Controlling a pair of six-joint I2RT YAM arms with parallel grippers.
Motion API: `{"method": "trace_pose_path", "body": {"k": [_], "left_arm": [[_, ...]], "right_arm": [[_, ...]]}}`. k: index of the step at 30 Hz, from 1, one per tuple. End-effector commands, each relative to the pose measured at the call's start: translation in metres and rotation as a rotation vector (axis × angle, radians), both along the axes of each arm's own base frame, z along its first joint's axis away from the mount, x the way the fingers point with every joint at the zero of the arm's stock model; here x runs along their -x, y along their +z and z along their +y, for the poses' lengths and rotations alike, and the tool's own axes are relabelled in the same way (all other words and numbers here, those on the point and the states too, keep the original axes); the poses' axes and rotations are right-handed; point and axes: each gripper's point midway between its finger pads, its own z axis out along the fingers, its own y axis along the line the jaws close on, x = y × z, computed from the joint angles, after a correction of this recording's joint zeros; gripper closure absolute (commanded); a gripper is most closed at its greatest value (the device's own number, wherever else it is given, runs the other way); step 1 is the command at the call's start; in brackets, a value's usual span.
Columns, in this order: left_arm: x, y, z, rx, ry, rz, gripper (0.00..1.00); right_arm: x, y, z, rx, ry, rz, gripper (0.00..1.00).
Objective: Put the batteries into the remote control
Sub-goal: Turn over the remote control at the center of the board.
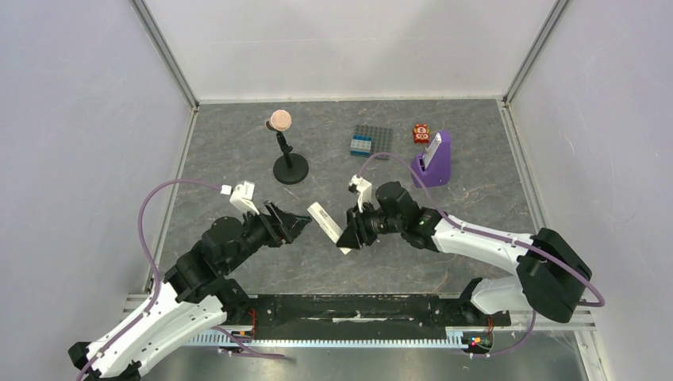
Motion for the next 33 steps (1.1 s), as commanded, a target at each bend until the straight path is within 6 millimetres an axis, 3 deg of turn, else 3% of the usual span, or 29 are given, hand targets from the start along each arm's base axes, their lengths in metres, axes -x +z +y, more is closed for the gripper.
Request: {"method": "trace_pose_path", "body": {"k": [1, 4, 6, 13, 20, 29, 31, 33], "left_arm": [[0.003, 0.052, -0.013, 0.117, -0.091, -0.214, 0.25], [0.011, 0.080, -0.023, 0.195, -0.167, -0.321, 0.25], [0.017, 0.088, -0.031, 0.229, -0.224, -0.354, 0.25], [0.012, 0.094, -0.033, 0.225, -0.216, -0.373, 0.27], [0.011, 0.112, -0.032, 0.316, -0.194, -0.423, 0.30], [0.009, 0.109, -0.033, 0.405, -0.170, -0.403, 0.48], [0.009, 0.108, -0.034, 0.425, -0.172, -0.399, 0.57], [0.009, 0.107, -0.035, 0.434, -0.176, -0.392, 0.74]], "right_arm": [[0.004, 0.104, 0.035, -0.333, 0.059, 0.041, 0.86], [0.015, 0.138, 0.036, -0.435, 0.097, 0.057, 0.84], [0.024, 0.156, 0.035, -0.490, 0.128, 0.075, 0.83], [0.042, 0.191, 0.029, -0.611, 0.177, 0.119, 0.83], [0.053, 0.200, 0.028, -0.654, 0.234, 0.159, 0.83], [0.060, 0.206, 0.028, -0.698, 0.251, 0.272, 0.83], [0.059, 0.204, 0.028, -0.692, 0.245, 0.289, 0.83], [0.058, 0.200, 0.029, -0.679, 0.235, 0.303, 0.81]]}}
